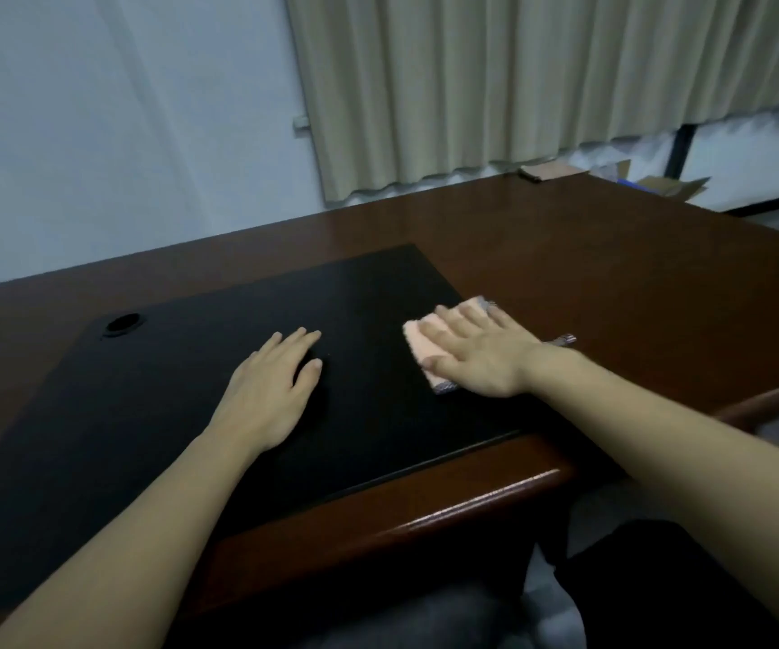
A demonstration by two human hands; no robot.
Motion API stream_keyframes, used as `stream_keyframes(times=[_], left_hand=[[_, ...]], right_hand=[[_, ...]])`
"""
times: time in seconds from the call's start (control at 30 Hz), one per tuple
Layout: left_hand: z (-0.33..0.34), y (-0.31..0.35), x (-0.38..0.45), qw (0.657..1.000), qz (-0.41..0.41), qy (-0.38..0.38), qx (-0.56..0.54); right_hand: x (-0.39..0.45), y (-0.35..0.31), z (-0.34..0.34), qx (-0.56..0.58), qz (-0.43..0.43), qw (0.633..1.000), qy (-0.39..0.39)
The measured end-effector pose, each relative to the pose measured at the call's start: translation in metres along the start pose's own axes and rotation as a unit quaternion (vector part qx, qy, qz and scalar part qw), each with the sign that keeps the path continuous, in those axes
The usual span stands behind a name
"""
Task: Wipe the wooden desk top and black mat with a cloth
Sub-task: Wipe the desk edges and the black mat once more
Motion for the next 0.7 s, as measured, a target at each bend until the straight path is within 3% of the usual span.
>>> stream_keyframes(times=[0.13,0.27,0.53,0.63,0.7], left_hand=[[-0.001,0.001,-0.006,1.0,0.021,0.012,-0.004],[-0.004,0.007,-0.011,0.998,0.045,0.032,0.005],[-0.016,0.026,-0.018,0.991,0.061,0.09,0.075],[-0.016,0.057,-0.016,0.994,0.052,0.094,0.007],[-0.01,0.083,-0.01,0.995,0.062,0.079,-0.004]], right_hand=[[-0.052,-0.061,0.024,-0.038,-0.083,0.996,0.023],[-0.096,-0.049,0.033,-0.025,-0.129,0.991,0.017],[-0.104,0.072,0.034,0.023,0.025,0.999,0.011],[-0.094,0.053,0.039,0.013,0.062,0.997,0.038],[-0.092,0.023,0.041,0.005,0.041,0.998,0.053]])
Point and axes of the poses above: each hand's wrist, its own x-axis towards the middle knuckle, its own z-axis out of the palm, y = z × x, the point moved 2 cm from there along x, towards the middle knuckle, and after that the axes turned 9 degrees about -y, right-handed, at the moved point
